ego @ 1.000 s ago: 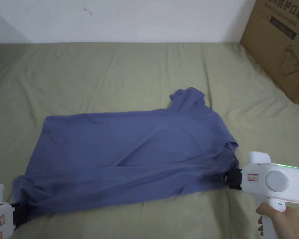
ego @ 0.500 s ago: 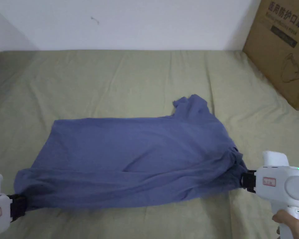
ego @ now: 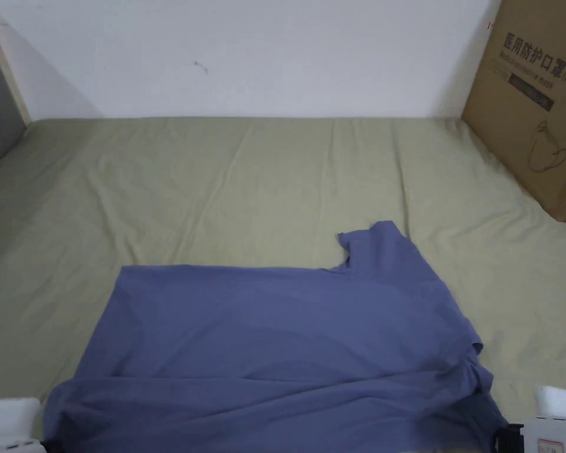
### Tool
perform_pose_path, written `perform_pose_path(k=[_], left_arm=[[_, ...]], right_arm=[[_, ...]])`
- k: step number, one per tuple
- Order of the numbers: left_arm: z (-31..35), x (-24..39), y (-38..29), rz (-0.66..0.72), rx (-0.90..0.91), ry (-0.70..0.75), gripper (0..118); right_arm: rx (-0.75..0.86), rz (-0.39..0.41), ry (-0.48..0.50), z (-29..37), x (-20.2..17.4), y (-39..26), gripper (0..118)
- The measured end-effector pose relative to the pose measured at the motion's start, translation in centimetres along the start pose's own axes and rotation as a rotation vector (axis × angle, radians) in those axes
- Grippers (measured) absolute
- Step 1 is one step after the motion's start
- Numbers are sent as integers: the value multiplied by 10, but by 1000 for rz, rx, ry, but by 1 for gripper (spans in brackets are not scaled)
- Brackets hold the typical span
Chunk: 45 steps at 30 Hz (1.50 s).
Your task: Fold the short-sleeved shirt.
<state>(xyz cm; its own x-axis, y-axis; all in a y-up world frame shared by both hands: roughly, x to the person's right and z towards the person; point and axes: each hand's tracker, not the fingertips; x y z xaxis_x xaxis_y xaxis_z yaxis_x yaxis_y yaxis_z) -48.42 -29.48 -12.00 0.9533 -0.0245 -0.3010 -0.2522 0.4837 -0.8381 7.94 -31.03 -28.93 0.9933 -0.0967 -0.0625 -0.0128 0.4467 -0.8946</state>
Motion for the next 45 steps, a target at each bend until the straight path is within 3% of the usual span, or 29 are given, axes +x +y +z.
perform_pose_path(k=[2, 3, 4, 5, 6, 7, 12, 13, 14, 15, 16, 17, 24, 30, 34, 38, 45], left_arm=[[-1, 2, -2, 6, 0, 4, 15], [-1, 3, -1, 13, -6, 12, 32], [0, 3, 0, 15, -13, 19, 64], [1, 2, 1, 17, -12, 19, 85], [4, 2, 2, 24, -3, 17, 97], [9, 2, 5, 32, 21, 6, 98], [23, 6, 31, 48, 98, -1, 96], [25, 8, 38, 54, 112, -20, 89], [25, 9, 42, 60, 122, -37, 73], [24, 11, 47, 62, 131, -54, 48], [21, 16, 51, 59, 128, -53, 9], [17, 20, 54, 52, 129, -52, 0], [-3, 42, 61, 22, 82, -45, 0], [-13, 50, 98, 14, 91, -32, 0], [-26, 57, 122, 13, 106, -59, 0], [-44, 62, 134, 8, 83, -64, 0], [-70, 62, 134, 23, 23, -57, 0]], right_arm=[[-4, -20, -14, 1, 5, 1, 45], [0, -17, -24, 3, 6, 2, 58], [8, -14, -30, 7, 8, 3, 63], [18, -17, -28, 12, 10, 5, 63], [31, -28, -21, 17, 10, 9, 63], [48, -40, -9, 22, 10, 12, 63], [136, -6, 22, 39, -5, 39, 62], [151, 16, 18, 41, -10, 46, 62], [155, 36, 15, 41, -16, 52, 59], [159, 60, 13, 39, -22, 57, 47], [167, 77, 12, 37, -28, 61, 17], [171, 87, 14, 35, -33, 64, 0], [131, 85, 34, 6, -50, 79, 0], [178, 62, 53, -16, -54, 153, 1], [177, 63, 46, -49, -56, 220, 63], [139, 92, 26, -90, -58, 268, 65], [-15, 136, 43, -155, -72, 283, 64]])
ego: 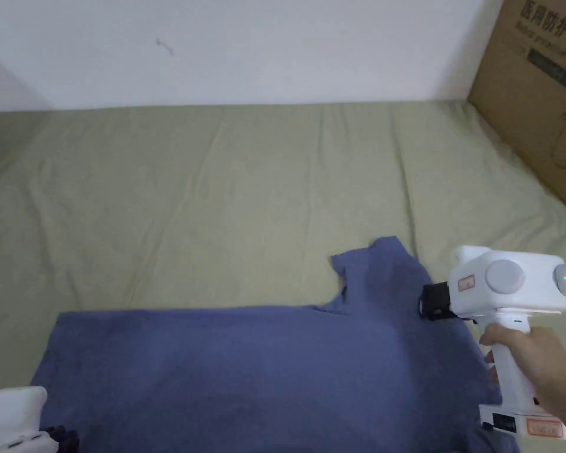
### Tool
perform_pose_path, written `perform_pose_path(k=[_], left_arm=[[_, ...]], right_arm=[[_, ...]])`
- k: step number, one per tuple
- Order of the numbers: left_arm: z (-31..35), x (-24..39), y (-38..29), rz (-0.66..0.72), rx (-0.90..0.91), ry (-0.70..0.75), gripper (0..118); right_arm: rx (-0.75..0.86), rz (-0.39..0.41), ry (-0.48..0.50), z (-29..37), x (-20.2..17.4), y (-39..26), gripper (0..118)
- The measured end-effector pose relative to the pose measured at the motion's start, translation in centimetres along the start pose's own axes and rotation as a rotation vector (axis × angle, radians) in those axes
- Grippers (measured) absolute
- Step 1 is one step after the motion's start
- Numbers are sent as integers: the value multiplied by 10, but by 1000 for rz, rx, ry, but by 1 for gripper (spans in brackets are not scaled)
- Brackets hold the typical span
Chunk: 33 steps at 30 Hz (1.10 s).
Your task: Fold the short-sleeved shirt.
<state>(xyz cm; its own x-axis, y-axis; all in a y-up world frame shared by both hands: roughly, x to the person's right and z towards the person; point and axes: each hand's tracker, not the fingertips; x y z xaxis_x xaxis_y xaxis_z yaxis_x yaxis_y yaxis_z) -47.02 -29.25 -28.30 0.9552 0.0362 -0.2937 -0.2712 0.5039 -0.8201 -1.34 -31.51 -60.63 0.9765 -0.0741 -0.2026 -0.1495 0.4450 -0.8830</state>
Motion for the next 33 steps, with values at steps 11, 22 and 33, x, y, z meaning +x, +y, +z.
perform_pose_path(k=[11, 22, 33], left_arm=[[-7, -5, -5, 22, -25, -1, 0], [-28, -43, 74, 98, 55, 11, 88], [-128, -57, 158, 161, 2, -1, 92]], right_arm=[[5, 92, 23, 20, -13, 4, 1], [40, 87, 22, 40, -12, 8, 1], [26, 118, 8, 31, -11, 0, 1]])
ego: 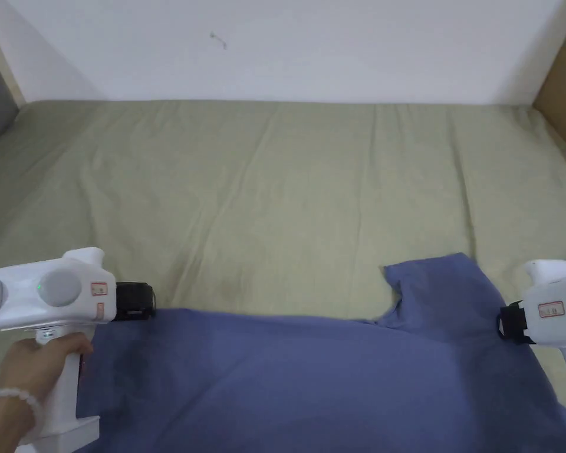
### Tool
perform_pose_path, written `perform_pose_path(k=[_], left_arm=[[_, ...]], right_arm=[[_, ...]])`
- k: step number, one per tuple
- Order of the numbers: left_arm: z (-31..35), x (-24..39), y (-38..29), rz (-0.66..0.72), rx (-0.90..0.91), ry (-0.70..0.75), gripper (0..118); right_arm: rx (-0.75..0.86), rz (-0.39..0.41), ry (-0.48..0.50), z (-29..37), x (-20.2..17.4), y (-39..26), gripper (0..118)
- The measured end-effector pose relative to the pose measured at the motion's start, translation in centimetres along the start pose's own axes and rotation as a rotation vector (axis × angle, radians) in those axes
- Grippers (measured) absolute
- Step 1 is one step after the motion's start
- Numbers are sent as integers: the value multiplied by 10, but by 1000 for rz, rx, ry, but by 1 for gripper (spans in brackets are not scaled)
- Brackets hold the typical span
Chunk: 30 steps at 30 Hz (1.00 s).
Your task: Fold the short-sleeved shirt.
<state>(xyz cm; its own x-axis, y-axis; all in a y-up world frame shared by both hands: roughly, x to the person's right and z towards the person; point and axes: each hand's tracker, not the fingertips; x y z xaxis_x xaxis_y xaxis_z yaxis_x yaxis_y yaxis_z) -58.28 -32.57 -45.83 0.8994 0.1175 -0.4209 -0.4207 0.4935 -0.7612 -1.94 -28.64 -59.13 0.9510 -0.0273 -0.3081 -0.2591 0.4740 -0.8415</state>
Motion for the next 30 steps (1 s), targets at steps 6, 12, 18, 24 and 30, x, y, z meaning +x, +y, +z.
perform_pose_path(k=[6, 12, 18, 24, 30], left_arm=[[9, 14, -9, -75, 37, 87, 64], [42, 17, -10, -102, 26, 33, 2], [123, 8, -21, -113, 115, -11, 2], [210, -14, -75, -146, 192, -32, 2], [240, -31, -174, -187, 117, -20, 2]], right_arm=[[20, 6, 0, 7, -4, 0, 1], [67, -17, 21, 41, -5, 5, 1], [137, 17, 23, 103, -9, -9, 1], [192, 43, 36, 173, -6, -67, 1], [141, 44, 59, 196, -4, -170, 1]])
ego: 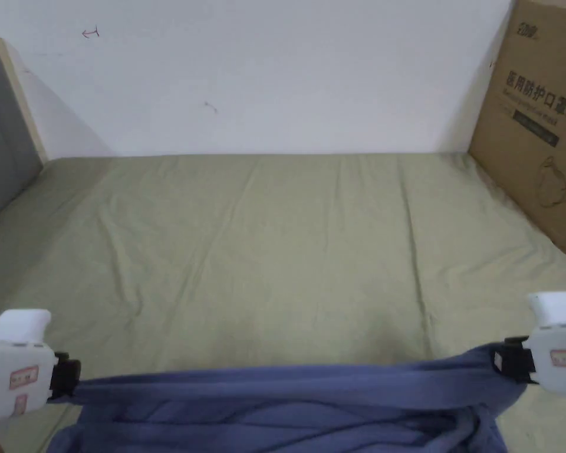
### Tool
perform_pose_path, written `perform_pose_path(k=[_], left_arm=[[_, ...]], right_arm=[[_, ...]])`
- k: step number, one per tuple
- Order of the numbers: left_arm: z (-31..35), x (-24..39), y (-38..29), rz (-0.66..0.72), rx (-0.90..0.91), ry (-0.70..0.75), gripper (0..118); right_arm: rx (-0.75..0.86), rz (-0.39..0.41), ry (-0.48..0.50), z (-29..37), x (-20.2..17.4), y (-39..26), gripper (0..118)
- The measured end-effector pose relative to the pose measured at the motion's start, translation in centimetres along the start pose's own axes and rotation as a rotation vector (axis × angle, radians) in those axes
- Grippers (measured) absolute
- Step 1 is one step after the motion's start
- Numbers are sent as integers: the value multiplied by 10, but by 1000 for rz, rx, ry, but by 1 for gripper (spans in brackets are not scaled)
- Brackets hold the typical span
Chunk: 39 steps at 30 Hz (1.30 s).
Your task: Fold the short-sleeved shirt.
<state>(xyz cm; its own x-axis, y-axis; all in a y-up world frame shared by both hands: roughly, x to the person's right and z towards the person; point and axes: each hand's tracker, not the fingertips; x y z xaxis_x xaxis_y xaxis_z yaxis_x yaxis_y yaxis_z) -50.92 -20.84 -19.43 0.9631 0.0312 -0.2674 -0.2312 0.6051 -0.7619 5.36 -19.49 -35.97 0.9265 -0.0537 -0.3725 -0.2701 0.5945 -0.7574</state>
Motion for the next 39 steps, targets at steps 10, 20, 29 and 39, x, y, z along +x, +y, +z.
perform_pose_path(k=[10, 20, 29, 39], left_arm=[[-34, -5, -97, 34, -127, 30, 6], [22, -11, -81, 83, 26, 23, 99], [75, 16, -65, 90, 179, -25, 1], [77, 15, -83, 167, 177, -67, 0]], right_arm=[[-193, -122, -29, -53, 7, -115, 9], [51, -137, -158, 9, -3, -91, 60], [405, -81, -114, 59, -72, -54, 2], [669, 0, -172, 52, -168, -50, 1]])
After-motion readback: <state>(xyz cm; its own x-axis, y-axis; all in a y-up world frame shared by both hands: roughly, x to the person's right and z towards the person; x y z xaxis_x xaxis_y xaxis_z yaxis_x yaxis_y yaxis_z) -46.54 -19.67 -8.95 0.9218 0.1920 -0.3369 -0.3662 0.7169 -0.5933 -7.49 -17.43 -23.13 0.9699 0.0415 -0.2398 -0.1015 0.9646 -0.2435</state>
